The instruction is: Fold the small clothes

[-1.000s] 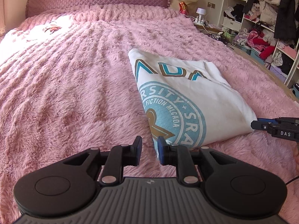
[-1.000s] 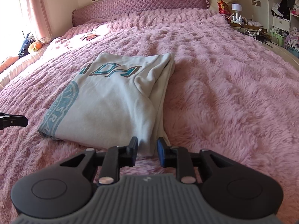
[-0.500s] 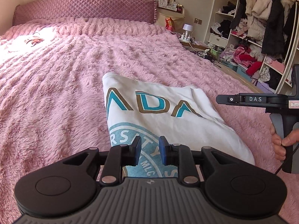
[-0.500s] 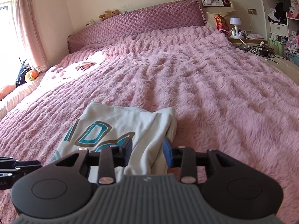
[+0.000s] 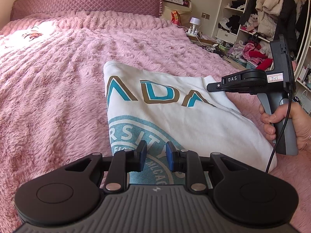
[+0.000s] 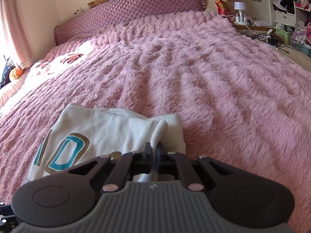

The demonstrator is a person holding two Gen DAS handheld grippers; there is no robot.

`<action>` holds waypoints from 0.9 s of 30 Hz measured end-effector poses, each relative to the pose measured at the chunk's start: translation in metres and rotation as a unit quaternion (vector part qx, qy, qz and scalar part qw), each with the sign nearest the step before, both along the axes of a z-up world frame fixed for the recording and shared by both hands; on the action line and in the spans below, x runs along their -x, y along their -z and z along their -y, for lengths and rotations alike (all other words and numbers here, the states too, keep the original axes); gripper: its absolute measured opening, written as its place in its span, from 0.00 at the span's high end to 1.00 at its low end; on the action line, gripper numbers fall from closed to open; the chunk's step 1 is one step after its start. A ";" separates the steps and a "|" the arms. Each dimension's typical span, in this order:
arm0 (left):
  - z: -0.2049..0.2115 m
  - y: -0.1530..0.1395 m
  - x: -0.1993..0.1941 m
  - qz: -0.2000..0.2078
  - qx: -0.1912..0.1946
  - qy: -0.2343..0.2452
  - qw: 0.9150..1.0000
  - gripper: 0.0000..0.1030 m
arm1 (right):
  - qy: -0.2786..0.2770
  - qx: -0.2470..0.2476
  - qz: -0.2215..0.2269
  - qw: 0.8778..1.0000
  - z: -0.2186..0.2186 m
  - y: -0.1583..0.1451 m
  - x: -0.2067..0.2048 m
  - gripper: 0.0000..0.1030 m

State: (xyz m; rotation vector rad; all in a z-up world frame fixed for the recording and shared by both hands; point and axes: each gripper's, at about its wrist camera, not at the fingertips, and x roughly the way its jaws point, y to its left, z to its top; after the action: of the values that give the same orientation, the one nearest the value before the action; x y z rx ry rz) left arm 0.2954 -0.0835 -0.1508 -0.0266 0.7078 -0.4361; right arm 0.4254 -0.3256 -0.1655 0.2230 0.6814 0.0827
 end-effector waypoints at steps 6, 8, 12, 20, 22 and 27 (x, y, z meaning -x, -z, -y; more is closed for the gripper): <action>0.002 0.000 -0.001 0.002 0.004 0.001 1.000 0.72 | 0.001 0.066 0.033 0.997 -0.007 -0.024 -0.005 1.00; 0.004 0.004 -0.003 -0.003 0.002 -0.001 1.000 0.72 | -0.004 0.083 0.005 0.997 -0.008 -0.009 -0.017 1.00; 0.008 0.007 -0.004 -0.003 -0.011 0.002 1.000 0.72 | 0.006 0.064 -0.009 0.998 0.000 0.017 -0.021 1.00; -0.005 -0.011 0.005 -0.004 0.029 -0.006 1.000 0.72 | 0.004 -0.043 0.009 0.999 0.027 -0.018 0.032 0.87; -0.007 -0.016 0.016 0.006 0.027 -0.007 1.000 0.72 | -0.007 -0.055 -0.004 0.998 0.030 -0.020 0.046 0.87; -0.006 -0.015 0.033 -0.004 0.024 -0.003 1.000 0.71 | -0.022 -0.067 -0.043 0.997 0.028 -0.007 0.065 0.87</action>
State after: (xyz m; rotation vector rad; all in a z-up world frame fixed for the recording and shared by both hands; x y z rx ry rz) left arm 0.2622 -0.0780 -0.1355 -0.0746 0.7046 -0.4473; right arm 0.3607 -0.3536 -0.1584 0.3415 0.7682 0.1616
